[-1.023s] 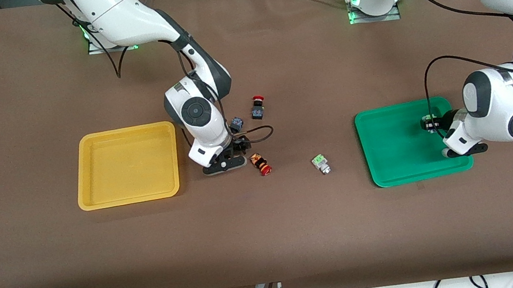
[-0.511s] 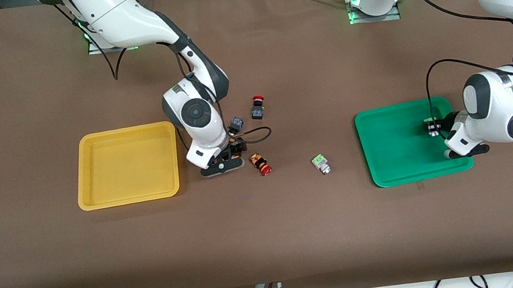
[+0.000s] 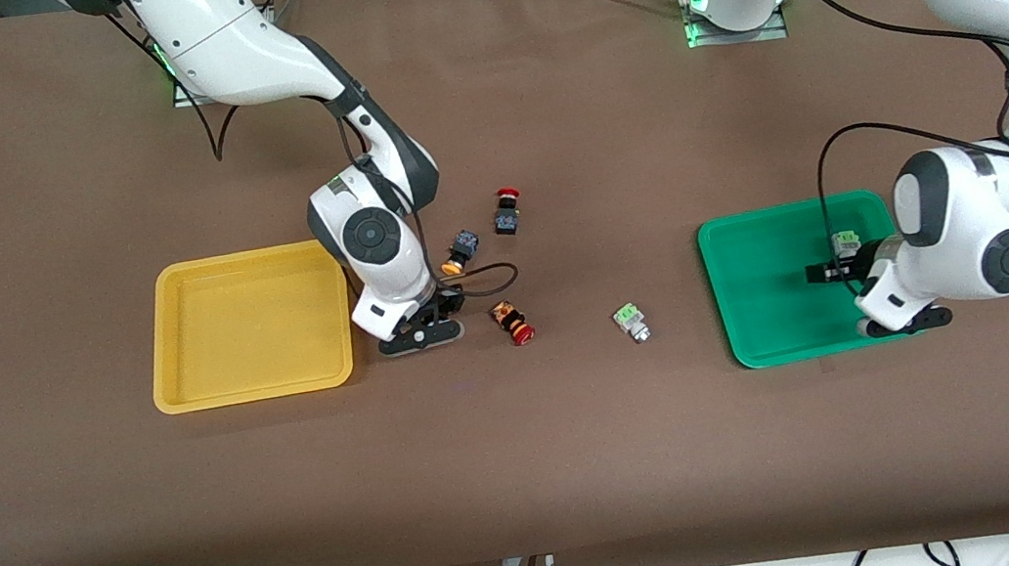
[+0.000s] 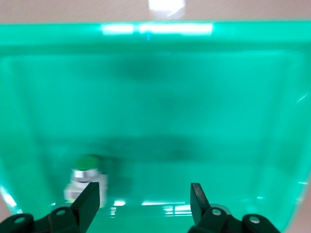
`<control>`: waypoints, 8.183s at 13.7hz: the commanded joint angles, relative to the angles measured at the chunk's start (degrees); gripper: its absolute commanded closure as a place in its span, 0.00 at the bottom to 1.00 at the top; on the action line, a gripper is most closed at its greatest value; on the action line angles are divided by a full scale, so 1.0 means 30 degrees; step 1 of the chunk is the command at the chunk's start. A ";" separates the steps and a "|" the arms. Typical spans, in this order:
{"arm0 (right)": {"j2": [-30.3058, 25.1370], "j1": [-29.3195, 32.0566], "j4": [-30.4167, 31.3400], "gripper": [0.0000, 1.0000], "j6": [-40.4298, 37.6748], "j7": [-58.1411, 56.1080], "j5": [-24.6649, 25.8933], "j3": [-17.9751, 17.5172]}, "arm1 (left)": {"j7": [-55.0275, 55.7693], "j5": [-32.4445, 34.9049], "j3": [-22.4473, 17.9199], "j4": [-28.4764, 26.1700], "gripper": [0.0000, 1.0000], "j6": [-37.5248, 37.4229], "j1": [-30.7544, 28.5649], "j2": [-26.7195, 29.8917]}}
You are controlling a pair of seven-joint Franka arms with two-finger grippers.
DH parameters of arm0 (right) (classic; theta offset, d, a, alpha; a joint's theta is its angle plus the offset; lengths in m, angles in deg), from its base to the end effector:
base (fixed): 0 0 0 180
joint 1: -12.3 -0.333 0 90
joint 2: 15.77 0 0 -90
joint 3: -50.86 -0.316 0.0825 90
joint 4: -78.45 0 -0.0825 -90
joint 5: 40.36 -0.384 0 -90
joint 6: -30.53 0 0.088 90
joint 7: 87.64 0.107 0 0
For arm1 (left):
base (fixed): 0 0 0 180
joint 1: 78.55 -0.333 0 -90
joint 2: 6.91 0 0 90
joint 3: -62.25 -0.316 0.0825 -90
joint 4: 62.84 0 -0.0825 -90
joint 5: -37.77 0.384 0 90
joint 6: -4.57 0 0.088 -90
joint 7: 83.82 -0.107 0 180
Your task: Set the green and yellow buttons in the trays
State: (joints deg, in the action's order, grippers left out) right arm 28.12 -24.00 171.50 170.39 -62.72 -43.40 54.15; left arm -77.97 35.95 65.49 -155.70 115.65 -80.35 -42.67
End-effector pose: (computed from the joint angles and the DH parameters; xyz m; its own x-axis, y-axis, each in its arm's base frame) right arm 0.5796 0.3825 0.1776 0.9918 0.1177 0.0492 0.1187 -0.9927 -0.0190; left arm 0.6547 -0.0148 0.2381 0.9480 0.0895 -0.3053 0.1025 -0.9944 0.0268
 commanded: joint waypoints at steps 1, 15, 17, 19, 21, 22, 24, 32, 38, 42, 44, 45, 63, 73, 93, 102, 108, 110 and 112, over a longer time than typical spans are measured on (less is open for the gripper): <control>-0.0741 0.0583 0.0067 1.00 -0.0971 -0.0570 0.0191 -0.0129 | 0.2377 -0.1959 -0.0173 0.1012 0.16 -0.0405 0.1852 -0.0207; -0.5196 0.3951 0.7530 1.00 -0.0192 -1.2408 0.0016 0.4119 | 1.3603 -0.2966 -0.0173 0.1804 0.00 0.6715 0.7892 -0.3019; -0.5226 0.4072 0.7393 0.91 -0.0329 -1.2350 -0.0043 0.4089 | 1.4042 -0.2850 -0.0202 0.1775 0.00 0.7034 0.8127 -0.3166; -0.5256 0.4072 0.6692 0.69 -0.1262 -1.2262 -0.0536 0.4002 | 1.4132 -0.2790 -0.0202 0.1774 0.00 0.7388 0.8216 -0.3575; -0.5198 0.3897 0.5289 0.38 -0.3191 -1.2175 -0.2319 0.3972 | 1.4132 -0.2732 -0.0231 0.1775 0.44 0.7360 0.8421 -0.3577; -0.5139 0.3838 0.4731 0.35 -0.4158 -1.1710 -0.3082 0.3943 | 1.4132 -0.2702 -0.0289 0.1775 0.60 0.7360 0.8421 -0.3577; -0.5139 0.3168 0.4200 0.34 -0.4695 -1.0336 -0.3236 0.3943 | 1.4074 -0.2295 -0.0261 0.1804 0.89 0.7330 0.8421 -0.3548; -0.4964 -0.0905 0.2325 0.34 -0.6482 0.0177 -0.3878 0.3796 | 0.5807 -0.2028 -0.0437 0.2772 0.96 0.1597 0.5617 -0.1442; -0.4114 -0.3075 0.2089 0.26 -0.5604 0.5048 -0.5110 0.3767 | -0.1332 -0.1738 -0.0495 -0.1468 0.94 0.0825 0.2740 0.1194; -0.3588 -0.3720 0.2147 0.10 -0.4872 0.6135 -0.6598 0.3593 | -0.1570 0.0021 -0.0466 -0.6269 0.88 0.4213 0.2357 0.3245; -0.3469 -0.3897 0.2118 0.10 -0.4319 0.6807 -0.7336 0.3533 | -0.1571 0.0022 -0.0466 -0.7450 0.80 0.6150 0.2328 0.3163; -0.3382 -0.3955 0.2147 0.10 -0.3879 0.7304 -0.7367 0.3504 | -0.1542 0.0022 -0.0466 -0.7570 0.77 0.6535 0.2357 0.3045; -0.1971 -0.6593 0.2880 1.00 -0.2142 0.5878 -0.7485 0.4818 | -0.1336 0.0140 -0.0729 0.3232 0.00 -0.1187 0.2124 0.3248; -0.2795 -0.6302 0.4048 1.00 -0.7422 -0.8711 -0.7513 1.2644 | -0.0634 0.0139 -0.1750 0.2247 0.00 -0.6436 0.1301 0.9047; -1.0262 -0.6301 0.3321 0.01 -1.1164 -0.7867 -0.4092 1.3230 | -0.0311 0.0081 -0.2048 0.2331 0.00 -0.8080 0.1918 0.9138; -1.3661 0.5556 0.1679 0.01 -1.4273 -0.7896 0.0246 0.1931 | -0.0252 0.0111 -0.2048 0.3328 0.00 -0.8109 0.2093 0.8728; -1.4074 0.9255 0.1533 0.01 -1.4509 -0.7926 0.1189 -0.2149 | -0.0165 -0.0152 -0.2019 0.3415 0.00 -0.8109 0.2122 0.8728; -1.4104 0.9345 0.1299 0.01 -1.4685 -0.7926 0.1071 -0.2064 | -0.0106 -0.0182 -0.2019 0.3445 0.00 -0.8109 0.2152 0.8728; -1.4074 0.9374 0.1094 0.01 -1.4831 -0.8072 0.1099 -0.1859 | -0.0106 -0.0212 -0.1990 0.3445 0.00 -0.8109 0.2152 0.8699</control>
